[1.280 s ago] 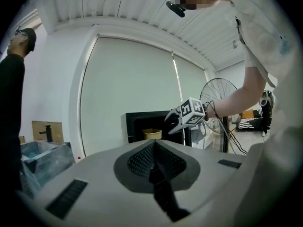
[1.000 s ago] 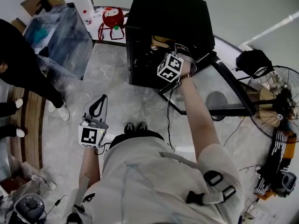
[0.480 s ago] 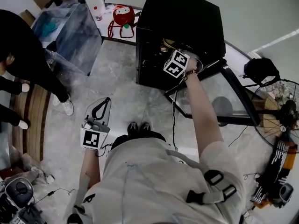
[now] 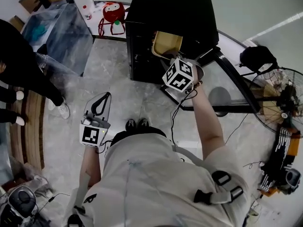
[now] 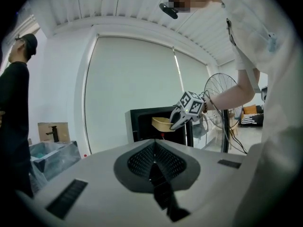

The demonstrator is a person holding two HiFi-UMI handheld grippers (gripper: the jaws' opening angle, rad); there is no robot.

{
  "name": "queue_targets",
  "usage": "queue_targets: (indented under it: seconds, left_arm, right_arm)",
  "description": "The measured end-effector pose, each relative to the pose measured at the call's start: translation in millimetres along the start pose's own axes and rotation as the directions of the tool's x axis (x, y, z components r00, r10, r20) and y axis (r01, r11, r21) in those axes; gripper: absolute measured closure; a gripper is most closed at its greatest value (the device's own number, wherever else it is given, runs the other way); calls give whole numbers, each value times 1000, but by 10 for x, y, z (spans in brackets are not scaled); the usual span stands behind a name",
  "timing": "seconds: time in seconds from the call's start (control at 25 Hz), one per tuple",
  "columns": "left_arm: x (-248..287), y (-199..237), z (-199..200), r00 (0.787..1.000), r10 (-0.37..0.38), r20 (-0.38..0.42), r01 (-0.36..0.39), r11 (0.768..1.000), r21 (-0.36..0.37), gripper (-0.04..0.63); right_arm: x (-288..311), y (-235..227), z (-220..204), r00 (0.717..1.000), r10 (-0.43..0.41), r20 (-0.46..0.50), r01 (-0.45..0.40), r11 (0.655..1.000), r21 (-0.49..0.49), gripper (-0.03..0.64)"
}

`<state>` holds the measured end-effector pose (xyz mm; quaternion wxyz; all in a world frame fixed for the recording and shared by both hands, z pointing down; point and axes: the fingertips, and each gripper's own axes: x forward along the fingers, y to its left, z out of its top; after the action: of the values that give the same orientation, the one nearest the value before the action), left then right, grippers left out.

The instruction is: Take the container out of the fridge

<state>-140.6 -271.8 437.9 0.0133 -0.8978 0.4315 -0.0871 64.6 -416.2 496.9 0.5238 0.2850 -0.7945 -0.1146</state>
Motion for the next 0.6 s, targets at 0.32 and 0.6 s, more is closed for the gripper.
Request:
queue_targets:
  seconds: [0.32, 0.6]
  left_arm:
    - [313, -207, 28, 994, -101, 31, 100, 995, 25, 589]
    - [609, -433, 167, 979, -191, 72, 188, 981, 44, 589]
  right_arm:
    - [-755, 907, 66, 993, 97, 71, -99, 995, 16, 584]
    - [-1063, 1311, -16, 993, 117, 23, -117, 993, 5, 592]
